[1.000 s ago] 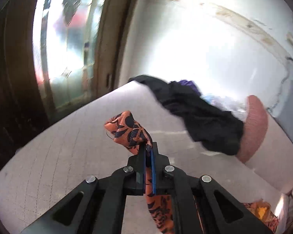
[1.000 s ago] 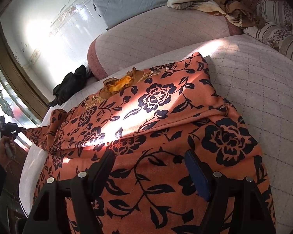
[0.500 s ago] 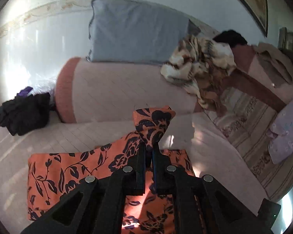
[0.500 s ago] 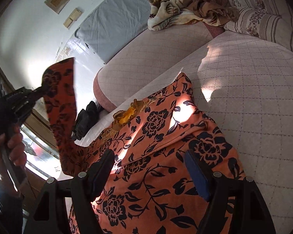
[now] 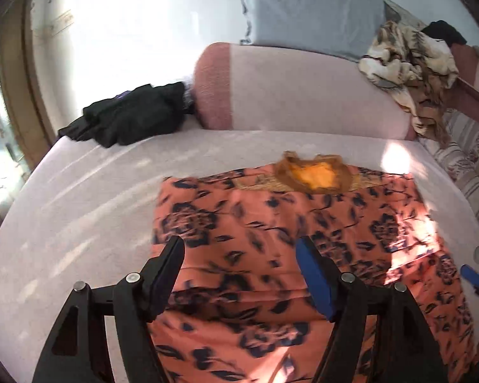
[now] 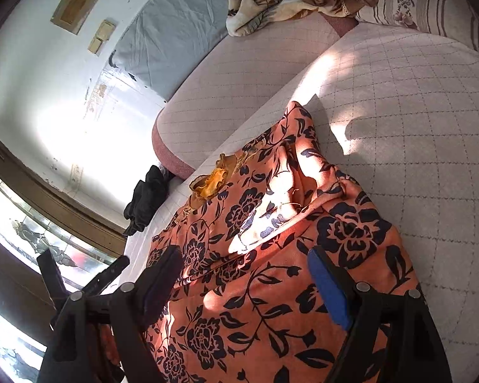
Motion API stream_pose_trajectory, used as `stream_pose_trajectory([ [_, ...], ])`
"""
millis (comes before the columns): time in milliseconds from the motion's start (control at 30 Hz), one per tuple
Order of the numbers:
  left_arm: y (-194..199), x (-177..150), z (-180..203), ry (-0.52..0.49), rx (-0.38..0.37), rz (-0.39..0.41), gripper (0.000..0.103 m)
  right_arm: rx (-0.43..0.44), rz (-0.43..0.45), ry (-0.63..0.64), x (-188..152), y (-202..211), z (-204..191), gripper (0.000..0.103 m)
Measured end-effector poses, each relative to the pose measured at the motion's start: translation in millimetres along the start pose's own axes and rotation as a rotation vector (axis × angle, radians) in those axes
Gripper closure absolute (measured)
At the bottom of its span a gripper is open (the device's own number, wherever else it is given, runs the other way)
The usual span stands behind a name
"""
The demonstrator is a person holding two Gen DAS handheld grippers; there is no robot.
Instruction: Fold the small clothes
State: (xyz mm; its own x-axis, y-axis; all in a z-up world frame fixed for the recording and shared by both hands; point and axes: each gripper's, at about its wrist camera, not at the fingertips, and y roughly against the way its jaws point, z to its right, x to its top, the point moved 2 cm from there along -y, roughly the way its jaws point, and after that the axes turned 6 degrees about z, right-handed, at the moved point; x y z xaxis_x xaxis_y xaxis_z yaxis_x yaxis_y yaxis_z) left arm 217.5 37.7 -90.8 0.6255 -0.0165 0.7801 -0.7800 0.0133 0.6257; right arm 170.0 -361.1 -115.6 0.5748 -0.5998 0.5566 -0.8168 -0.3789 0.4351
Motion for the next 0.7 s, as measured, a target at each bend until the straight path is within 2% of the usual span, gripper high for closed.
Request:
stream_pose_trajectory([
  [100,-17.3,-16.3,-47.4,0.108,0.015,-0.064,0.03,-0.041,-0.021,0.059,24.0,-15.2,-13.7,0.019],
  [167,-28.5,-23.5,-64.3,0.189,0.013,-0.085,0.03,-0.055,-0.065,0.104,44.7,-38.4,-22.8,0.019],
  [233,-38.2,-27.4,-73.0,0.252,-0.023,-0.087,0.03,-0.157,-0.115,0.183,62.1,-70.5,-25.0,0.02],
  [333,-48.6,-33.3,-75.0,0.283,-0.059,-0.088,0.03,-0.282,-0.206,0.264,68.5,-114.8,-18.4,0.026],
  [400,-59.3,-38.0,-76.1,0.274,-0.062,-0.117,0.03,-0.347,-0.267,0.329,61.8,-136.4,-15.6,0.054],
  [433,-65.5,-41.9,-78.0,0.279,-0.065,-0.141,0.03,-0.387,-0.301,0.365,56.5,-145.5,-14.3,0.065],
  [467,-70.4,-46.2,-80.3,0.288,-0.068,-0.159,0.03,-0.418,-0.326,0.397,51.7,-151.9,-13.8,0.086],
  [567,-66.9,-44.4,-78.5,0.264,-0.066,-0.145,0.03,-0.453,-0.32,0.515,48.0,-152.9,-31.2,0.096],
  [700,-55.1,-36.9,-74.4,0.248,-0.061,-0.089,0.03,-0.468,-0.162,0.694,59.7,-131.4,-80.8,0.096],
])
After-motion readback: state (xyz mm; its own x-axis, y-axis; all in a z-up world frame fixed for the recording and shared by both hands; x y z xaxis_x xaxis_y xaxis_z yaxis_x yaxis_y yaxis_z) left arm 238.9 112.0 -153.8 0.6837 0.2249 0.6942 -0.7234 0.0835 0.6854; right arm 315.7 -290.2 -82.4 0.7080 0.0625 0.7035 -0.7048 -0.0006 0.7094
